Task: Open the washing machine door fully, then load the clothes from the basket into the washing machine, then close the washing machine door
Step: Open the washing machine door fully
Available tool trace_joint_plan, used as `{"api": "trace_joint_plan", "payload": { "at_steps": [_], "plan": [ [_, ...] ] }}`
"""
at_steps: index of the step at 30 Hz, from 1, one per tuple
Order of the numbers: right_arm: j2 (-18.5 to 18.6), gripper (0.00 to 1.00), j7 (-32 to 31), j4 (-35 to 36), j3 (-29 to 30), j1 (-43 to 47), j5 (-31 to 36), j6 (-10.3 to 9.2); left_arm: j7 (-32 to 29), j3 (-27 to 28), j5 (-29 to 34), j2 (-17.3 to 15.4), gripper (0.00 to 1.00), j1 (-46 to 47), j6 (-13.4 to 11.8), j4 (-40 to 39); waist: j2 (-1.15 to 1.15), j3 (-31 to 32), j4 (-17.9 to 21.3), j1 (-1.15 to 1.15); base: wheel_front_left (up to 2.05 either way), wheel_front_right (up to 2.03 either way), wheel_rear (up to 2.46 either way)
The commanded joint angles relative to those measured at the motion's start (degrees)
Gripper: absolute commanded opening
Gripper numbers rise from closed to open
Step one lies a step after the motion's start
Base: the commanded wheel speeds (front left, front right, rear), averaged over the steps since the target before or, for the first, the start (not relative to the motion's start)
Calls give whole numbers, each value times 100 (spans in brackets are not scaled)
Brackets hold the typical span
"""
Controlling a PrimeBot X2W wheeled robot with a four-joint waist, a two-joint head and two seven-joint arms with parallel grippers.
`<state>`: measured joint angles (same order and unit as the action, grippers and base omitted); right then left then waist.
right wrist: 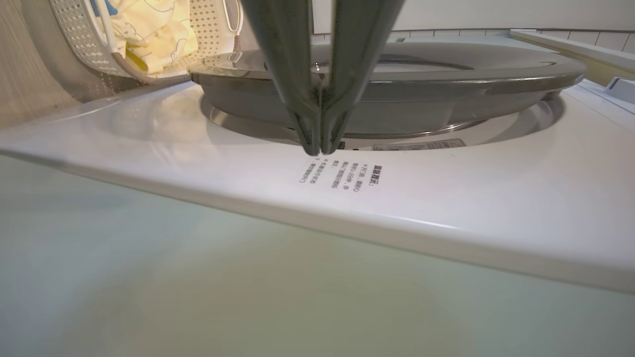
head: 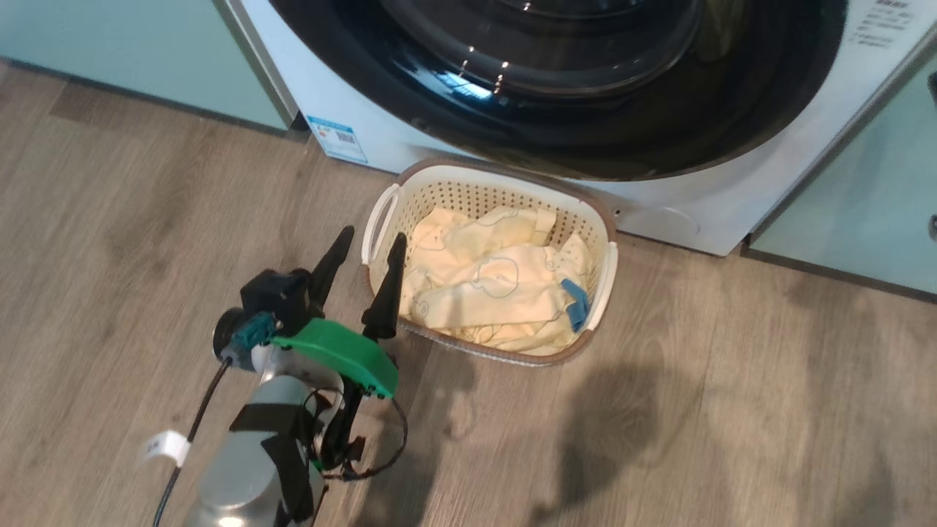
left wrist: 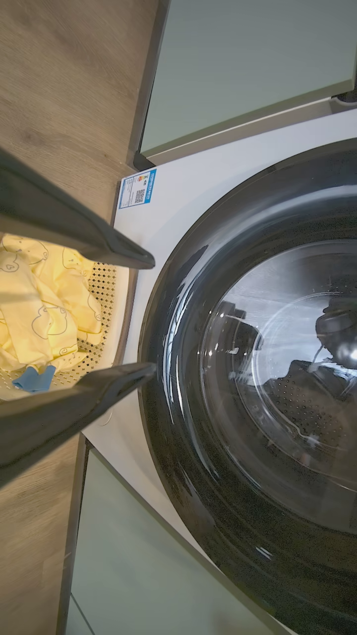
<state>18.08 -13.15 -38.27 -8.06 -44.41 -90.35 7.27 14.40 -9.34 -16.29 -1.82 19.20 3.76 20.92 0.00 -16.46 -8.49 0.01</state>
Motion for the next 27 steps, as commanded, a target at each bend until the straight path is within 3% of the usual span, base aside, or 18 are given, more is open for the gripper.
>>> {"api": "trace_joint_plan", "payload": {
  "at_steps": [1, 11, 27],
  "plan": [
    [122, 0, -140, 105, -93, -311, -41, 22, 60, 161, -43, -106, 100, 256, -47, -233, 0, -113, -76, -1, 0, 0, 0],
    [59, 0, -598, -145, -304, -950, 30, 22, 60, 74, -124, -106, 100, 404, -129, -324, 0, -380, -240, -1, 0, 0, 0],
    [-15, 0, -1065, -45, -552, -1264, 79, 22, 60, 13, -175, -106, 100, 505, -204, -397, 0, -558, -346, -1, 0, 0, 0]
  ]
}}
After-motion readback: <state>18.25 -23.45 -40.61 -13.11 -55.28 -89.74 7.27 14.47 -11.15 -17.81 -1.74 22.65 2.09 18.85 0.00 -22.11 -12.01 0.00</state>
